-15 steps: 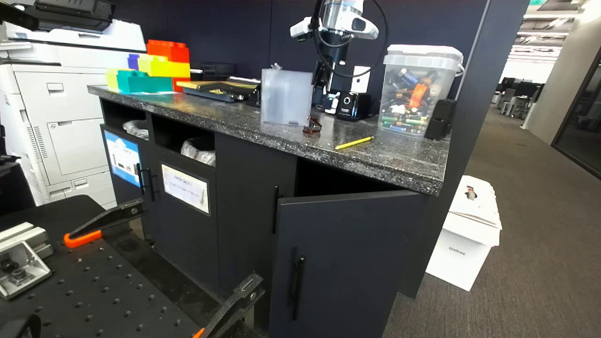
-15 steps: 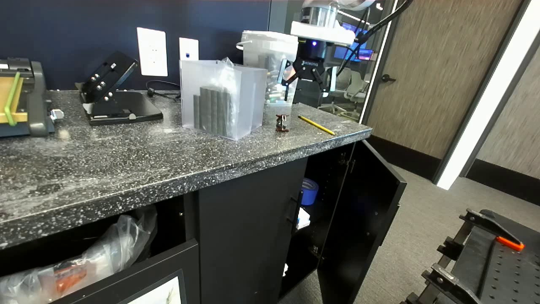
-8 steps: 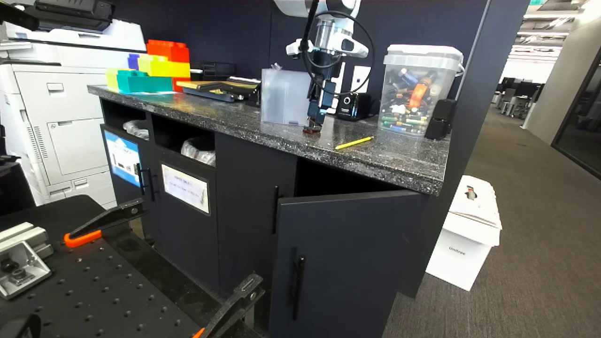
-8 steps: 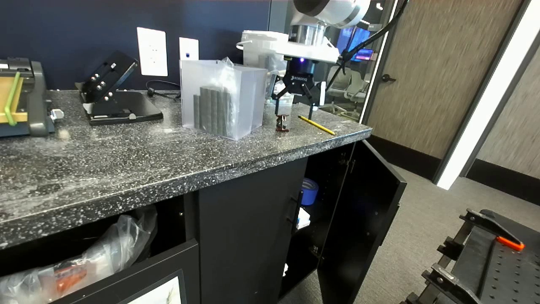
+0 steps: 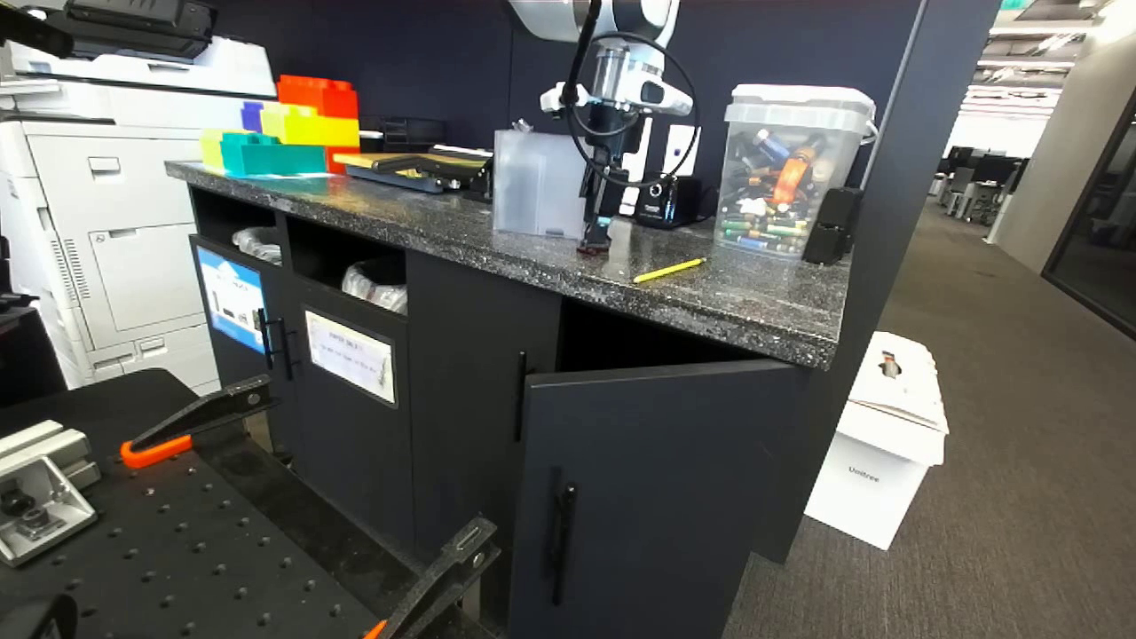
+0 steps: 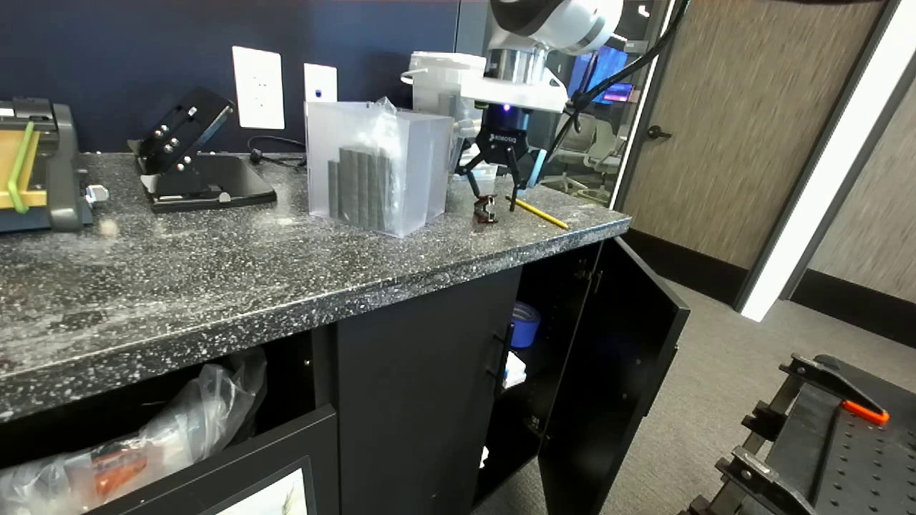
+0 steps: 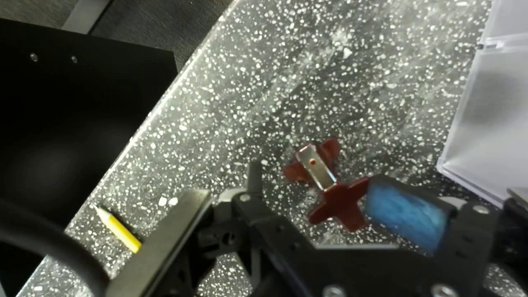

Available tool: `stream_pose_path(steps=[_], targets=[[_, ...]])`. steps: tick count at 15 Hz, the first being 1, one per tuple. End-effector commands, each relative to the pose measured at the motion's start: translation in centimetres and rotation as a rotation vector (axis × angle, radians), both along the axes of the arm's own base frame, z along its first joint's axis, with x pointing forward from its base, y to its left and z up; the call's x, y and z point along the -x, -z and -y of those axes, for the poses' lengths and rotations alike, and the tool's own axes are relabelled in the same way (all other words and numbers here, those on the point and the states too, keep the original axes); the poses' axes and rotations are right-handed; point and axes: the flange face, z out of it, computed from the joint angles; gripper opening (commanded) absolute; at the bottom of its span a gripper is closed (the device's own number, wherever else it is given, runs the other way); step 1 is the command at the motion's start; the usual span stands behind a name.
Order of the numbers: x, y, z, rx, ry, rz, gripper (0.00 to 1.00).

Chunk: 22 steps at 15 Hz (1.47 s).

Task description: Move the red object to the left

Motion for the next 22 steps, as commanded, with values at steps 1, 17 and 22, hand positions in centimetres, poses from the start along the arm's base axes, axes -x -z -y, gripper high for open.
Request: stream_pose_path(steps=[1,17,22], targets=[[0.0,1.2,-0.2,0.031,0.017,-0.011,0.36],[3.0,-4.6,-5.3,0.091,-0.198,-0.124,0.08],[5.4,-7.5,-5.7,0.089,-0.299,-0.185,0.08]])
